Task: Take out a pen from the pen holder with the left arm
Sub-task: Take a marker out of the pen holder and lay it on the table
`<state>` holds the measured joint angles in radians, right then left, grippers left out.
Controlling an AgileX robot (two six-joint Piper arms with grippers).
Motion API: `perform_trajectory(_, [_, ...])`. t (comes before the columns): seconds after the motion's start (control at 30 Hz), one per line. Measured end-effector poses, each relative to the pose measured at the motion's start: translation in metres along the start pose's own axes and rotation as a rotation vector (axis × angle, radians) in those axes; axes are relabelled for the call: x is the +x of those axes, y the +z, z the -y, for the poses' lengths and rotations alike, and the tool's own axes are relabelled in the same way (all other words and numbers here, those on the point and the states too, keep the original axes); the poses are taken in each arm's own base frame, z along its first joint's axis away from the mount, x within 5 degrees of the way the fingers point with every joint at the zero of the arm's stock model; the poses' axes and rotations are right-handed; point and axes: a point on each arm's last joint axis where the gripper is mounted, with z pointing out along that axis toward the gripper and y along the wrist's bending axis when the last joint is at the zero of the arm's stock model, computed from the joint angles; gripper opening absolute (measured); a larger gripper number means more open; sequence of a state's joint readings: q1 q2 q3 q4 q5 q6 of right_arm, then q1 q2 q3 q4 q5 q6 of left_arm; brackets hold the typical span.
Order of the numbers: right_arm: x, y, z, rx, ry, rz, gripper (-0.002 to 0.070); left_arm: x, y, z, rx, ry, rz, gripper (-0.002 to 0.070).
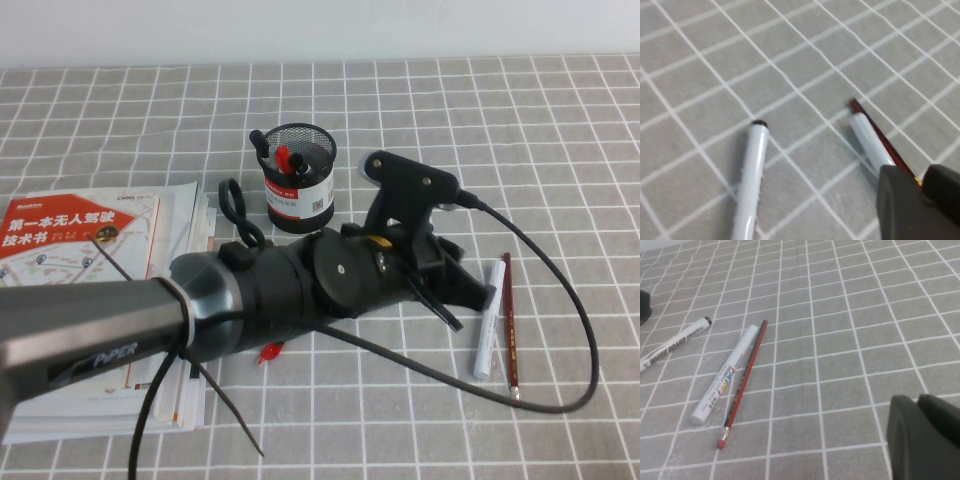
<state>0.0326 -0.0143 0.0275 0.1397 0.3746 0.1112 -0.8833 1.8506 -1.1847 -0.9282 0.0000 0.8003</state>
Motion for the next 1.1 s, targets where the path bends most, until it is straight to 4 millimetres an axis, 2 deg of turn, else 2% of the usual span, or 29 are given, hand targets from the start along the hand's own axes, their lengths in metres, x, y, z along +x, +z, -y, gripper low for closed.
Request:
perform_trajectory(0.07, [0.0,0.0,0.0,0.0,0.0,0.0,-0.0013,-0.002,0.0,-0.007,-0.028,-0.004,0.018,0.0046])
perform_trajectory(0.13, [0.0,0.0,0.0,0.0,0.0,0.0,-0.0013,-0.004,0.0,-0.017,-0.056,-0.014,0.029,0.0019])
perform_trajectory(0.27, [0.0,0.0,0.0,0.0,0.0,0.0,-0.0013,-0.002,0.003,-0.041,-0.112,-0.059,0.026,0.0004])
perform_trajectory(0.47, [0.0,0.0,0.0,0.0,0.0,0.0,-0.0013,0.017,0.018,-0.067,-0.145,-0.12,-0.046,0.0])
perform_trajectory(0.73, [0.0,0.0,0.0,0.0,0.0,0.0,-0.0013,0.042,0.042,-0.069,-0.124,-0.094,-0.143,0.0])
perform_trajectory(0.87, [0.0,0.0,0.0,0.0,0.0,0.0,-0.0013,0.046,0.048,-0.068,-0.107,-0.095,-0.166,0.0])
perform_trajectory(1.1, [0.0,0.0,0.0,0.0,0.0,0.0,-0.0013,0.047,0.048,-0.063,-0.044,-0.122,-0.207,0.0])
